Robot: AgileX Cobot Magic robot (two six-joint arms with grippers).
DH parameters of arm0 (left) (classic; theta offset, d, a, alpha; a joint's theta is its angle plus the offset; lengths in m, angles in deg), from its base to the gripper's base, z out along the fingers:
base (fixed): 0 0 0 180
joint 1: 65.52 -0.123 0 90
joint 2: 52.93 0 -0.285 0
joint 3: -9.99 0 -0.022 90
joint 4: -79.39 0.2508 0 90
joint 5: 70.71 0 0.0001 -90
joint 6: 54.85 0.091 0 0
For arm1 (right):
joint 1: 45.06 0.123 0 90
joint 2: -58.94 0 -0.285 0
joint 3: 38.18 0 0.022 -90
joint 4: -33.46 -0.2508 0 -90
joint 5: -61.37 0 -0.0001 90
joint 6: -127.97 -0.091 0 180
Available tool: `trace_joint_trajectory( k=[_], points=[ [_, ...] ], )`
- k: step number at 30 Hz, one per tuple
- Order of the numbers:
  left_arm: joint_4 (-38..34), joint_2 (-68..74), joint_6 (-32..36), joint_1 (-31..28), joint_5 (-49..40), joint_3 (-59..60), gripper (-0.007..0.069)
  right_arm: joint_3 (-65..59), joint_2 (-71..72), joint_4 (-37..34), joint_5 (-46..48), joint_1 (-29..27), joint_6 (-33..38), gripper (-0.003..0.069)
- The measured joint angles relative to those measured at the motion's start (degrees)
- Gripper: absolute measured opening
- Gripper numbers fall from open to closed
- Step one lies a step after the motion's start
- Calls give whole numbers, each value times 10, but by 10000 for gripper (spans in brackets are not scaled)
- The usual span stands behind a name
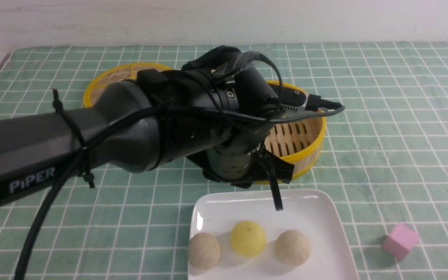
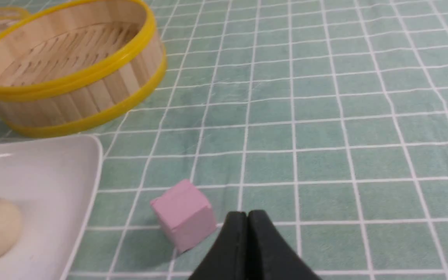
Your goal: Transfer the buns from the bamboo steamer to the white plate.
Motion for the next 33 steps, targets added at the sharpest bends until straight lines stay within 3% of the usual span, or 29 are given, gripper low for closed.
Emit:
trace_joint_trajectory(
  k=[11, 20, 25, 29, 33],
  points=[
    [100, -6, 1, 0, 55, -6, 133, -71, 0, -31, -69, -97, -1, 19],
    [127, -79, 36, 0, 61, -50, 19, -73, 0, -41, -76, -136, -1, 26],
    [130, -142, 69, 0, 56, -62, 1, -73, 0, -41, -76, -149, -1, 32],
    [130, -188, 97, 0, 13, -62, 1, -73, 0, -41, -76, -150, -1, 36],
    [128, -264, 147, 0, -121, -49, 1, -73, 0, -41, -76, -150, -1, 40]
  ],
)
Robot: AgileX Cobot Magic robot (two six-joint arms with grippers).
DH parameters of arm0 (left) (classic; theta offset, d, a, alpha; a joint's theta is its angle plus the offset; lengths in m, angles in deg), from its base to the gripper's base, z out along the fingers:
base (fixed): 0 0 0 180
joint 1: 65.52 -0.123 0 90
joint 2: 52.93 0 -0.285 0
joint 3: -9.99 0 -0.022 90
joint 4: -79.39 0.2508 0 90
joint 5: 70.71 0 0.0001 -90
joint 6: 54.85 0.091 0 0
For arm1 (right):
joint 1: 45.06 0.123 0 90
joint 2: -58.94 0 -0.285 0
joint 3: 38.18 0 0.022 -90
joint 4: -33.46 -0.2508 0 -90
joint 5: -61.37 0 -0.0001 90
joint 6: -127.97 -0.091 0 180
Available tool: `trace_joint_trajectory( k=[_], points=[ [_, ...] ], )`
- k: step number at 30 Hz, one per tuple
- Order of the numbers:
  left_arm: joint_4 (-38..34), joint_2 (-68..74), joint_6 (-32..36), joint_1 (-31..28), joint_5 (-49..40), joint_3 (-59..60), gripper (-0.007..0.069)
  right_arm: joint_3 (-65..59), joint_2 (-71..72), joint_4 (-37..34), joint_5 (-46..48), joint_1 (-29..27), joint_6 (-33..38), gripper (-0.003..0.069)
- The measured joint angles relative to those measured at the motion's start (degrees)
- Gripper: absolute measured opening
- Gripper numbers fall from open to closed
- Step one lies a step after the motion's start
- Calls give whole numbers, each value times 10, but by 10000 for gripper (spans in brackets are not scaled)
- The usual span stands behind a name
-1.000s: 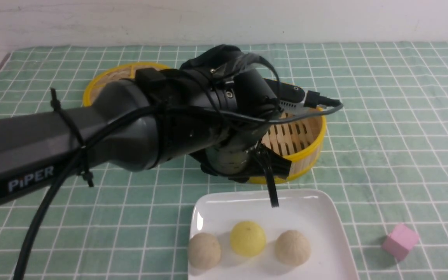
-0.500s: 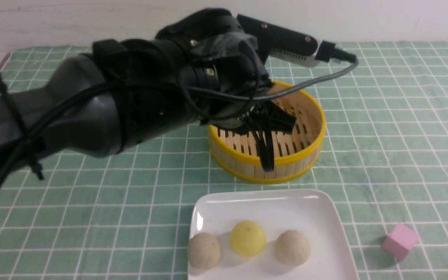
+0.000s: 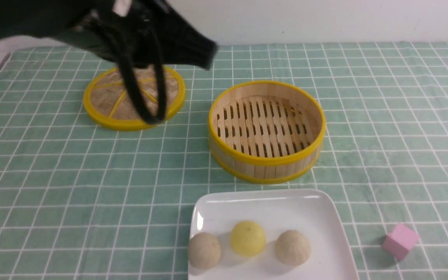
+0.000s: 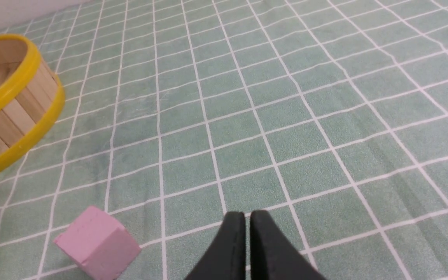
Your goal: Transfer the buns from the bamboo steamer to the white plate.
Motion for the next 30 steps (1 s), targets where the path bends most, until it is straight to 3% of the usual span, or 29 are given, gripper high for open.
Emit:
trace_joint_trajectory(
  k=[5, 9, 14, 19, 23, 30],
  points=[
    [-31, -117, -4, 0, -22, 119, 6, 0, 0, 0, 0, 0, 0, 48],
    [-65, -212, -39, 0, 75, 239, 9, 0, 0, 0, 0, 0, 0, 55],
    [-83, -340, -132, 0, 370, 434, 14, 0, 0, 0, 0, 0, 0, 64],
    [-79, -377, -174, 0, 527, 523, 17, 0, 0, 0, 0, 0, 0, 69],
    [-73, -381, -180, 0, 557, 563, 20, 0, 0, 0, 0, 0, 0, 76],
    [-71, -381, -182, 0, 515, 586, 22, 0, 0, 0, 0, 0, 0, 87]
  ],
)
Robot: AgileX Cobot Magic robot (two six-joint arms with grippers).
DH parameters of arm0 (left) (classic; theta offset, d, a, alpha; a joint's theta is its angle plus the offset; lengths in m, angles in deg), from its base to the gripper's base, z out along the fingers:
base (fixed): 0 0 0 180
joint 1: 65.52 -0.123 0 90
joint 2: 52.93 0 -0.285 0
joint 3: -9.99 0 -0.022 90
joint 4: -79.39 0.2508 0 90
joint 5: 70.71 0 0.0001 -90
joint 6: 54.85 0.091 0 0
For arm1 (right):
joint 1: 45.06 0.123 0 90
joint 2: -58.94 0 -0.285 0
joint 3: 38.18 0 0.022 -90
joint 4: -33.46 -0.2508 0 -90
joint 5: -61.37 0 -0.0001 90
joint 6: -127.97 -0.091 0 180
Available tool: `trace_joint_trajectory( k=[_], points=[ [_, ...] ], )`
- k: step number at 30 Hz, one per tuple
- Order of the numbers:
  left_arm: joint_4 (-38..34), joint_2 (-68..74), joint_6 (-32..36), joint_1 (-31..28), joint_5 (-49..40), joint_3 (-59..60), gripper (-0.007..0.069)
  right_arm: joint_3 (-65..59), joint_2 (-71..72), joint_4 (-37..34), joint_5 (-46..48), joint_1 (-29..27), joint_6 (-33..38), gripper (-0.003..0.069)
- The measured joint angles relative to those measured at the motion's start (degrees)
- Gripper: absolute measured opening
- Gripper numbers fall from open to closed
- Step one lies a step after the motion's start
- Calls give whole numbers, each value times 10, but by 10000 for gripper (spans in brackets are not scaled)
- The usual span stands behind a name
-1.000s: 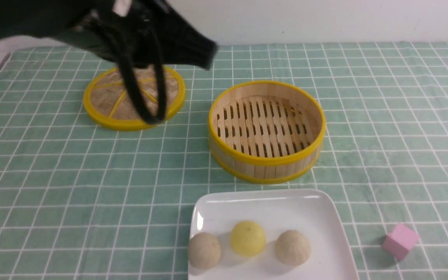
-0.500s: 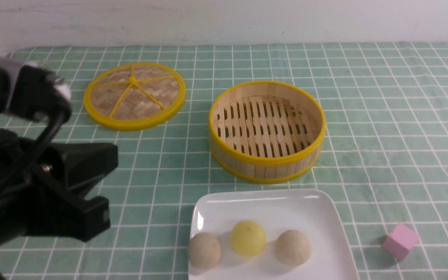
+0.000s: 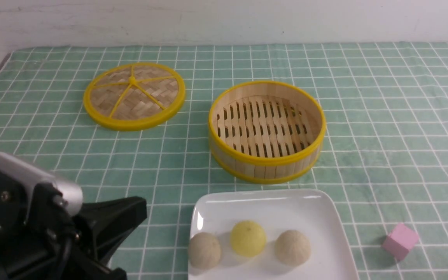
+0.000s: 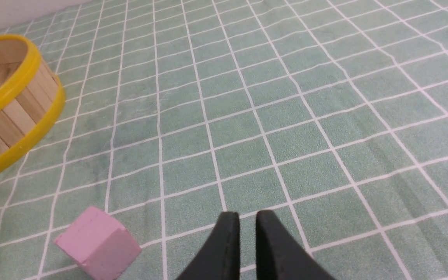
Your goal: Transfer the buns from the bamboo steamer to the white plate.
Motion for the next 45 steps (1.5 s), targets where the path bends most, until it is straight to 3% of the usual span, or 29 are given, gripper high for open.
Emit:
trace_joint_trajectory(
  k=[10, 14, 18, 19, 22, 27, 31, 45],
  points=[
    [-17, -4, 7, -1, -22, 1, 26, 0, 0, 0, -1, 0, 0, 98],
    [-43, -36, 23, -40, -45, 22, 31, 0, 0, 0, -1, 0, 0, 102],
    [-110, -141, 82, -177, -68, 90, 35, 0, 0, 0, -1, 0, 0, 107],
    [-114, -151, 87, -183, -68, 97, 36, 0, 0, 0, -1, 0, 0, 108],
    [-153, -243, 164, -291, -70, 159, 40, 0, 0, 0, -1, 0, 0, 112],
    [-197, -340, 227, -414, -73, 235, 41, 0, 0, 0, -1, 0, 0, 120],
    [-206, -362, 236, -479, -79, 279, 43, 0, 0, 0, -1, 0, 0, 125],
    [-205, -363, 268, -509, -67, 281, 58, 0, 0, 0, -1, 0, 0, 141]
  ],
)
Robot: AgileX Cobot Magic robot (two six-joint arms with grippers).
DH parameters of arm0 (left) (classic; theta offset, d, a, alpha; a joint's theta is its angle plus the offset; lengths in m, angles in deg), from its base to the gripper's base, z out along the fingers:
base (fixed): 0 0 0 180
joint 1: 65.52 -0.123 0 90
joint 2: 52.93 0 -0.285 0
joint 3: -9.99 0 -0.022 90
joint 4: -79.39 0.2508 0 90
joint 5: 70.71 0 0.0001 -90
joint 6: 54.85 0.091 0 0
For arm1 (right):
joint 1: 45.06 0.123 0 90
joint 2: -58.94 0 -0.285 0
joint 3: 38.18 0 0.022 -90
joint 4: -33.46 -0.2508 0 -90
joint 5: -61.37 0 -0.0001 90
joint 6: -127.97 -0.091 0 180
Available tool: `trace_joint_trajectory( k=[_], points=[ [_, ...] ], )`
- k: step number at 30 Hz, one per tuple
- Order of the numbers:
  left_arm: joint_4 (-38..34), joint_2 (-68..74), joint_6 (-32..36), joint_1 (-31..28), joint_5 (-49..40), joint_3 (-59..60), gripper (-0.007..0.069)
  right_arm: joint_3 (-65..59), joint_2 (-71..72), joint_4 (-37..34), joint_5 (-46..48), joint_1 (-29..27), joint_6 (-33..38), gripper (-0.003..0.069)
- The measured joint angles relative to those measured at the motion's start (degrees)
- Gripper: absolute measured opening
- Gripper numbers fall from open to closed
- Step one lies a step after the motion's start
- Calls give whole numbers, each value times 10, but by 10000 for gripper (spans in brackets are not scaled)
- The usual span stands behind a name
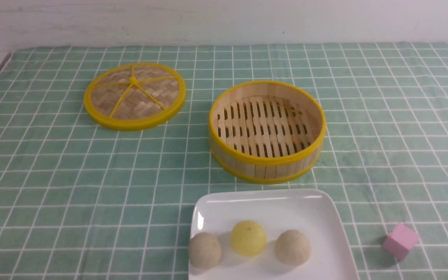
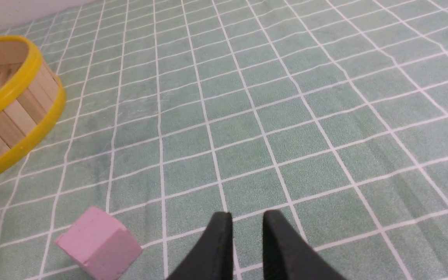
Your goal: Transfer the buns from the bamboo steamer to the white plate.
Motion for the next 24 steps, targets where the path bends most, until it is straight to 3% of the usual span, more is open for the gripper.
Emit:
trace_joint_trajectory(
  k=[24],
  points=[
    [0, 0, 1, -15, 0, 0, 76, -1, 0, 0, 0, 0, 0, 174]
  ],
)
